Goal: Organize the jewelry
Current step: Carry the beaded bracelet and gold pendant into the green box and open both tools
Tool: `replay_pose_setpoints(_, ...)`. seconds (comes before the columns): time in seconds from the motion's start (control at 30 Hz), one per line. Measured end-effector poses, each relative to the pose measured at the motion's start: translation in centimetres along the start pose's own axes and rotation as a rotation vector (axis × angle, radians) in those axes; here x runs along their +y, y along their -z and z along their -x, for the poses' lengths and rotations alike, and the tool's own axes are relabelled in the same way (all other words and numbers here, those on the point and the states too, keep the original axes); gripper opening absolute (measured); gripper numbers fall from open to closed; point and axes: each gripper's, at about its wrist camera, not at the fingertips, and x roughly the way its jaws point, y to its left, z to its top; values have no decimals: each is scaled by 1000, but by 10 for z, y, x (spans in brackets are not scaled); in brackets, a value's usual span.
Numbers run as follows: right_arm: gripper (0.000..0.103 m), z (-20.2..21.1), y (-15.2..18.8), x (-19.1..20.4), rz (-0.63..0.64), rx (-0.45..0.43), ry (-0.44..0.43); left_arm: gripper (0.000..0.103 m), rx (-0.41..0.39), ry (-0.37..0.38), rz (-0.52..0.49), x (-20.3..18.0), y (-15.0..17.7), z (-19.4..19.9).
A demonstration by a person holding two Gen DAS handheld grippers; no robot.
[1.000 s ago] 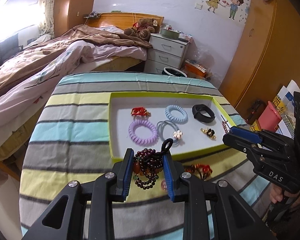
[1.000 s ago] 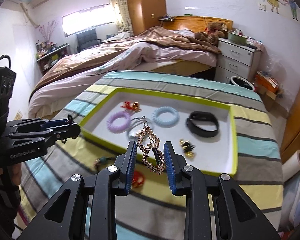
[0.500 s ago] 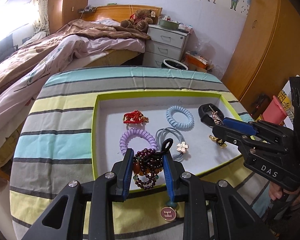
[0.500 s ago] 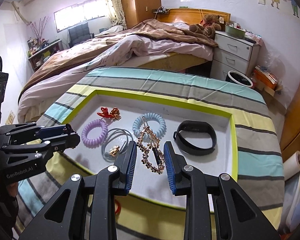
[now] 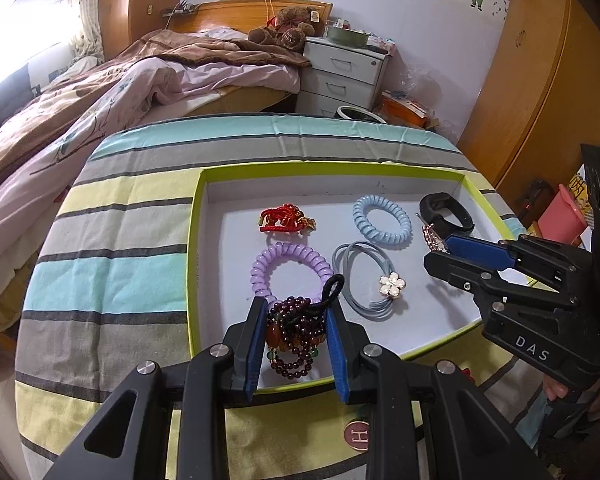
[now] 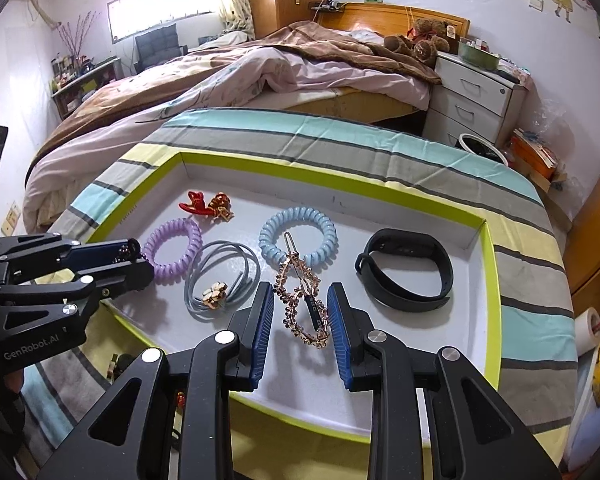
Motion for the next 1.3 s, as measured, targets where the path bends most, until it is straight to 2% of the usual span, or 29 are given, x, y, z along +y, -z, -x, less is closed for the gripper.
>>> replay_pose_setpoints(0.73,30,-9,0,-2,-11,34,2,36,6,17,15,1,0,-4)
replay_pose_setpoints(0.83,36,-9,-1,-4,-19,27,3,43,4,27,17,1,-1,-4)
replay_pose_setpoints(0.9,41,-8,-1,-4,-26,26,-5,43,5,25,18,2,-1,-4)
replay_pose_setpoints(1.3,41,2,-1,-2,-38,-6,-2,46,-13,22,14,-3,2,10)
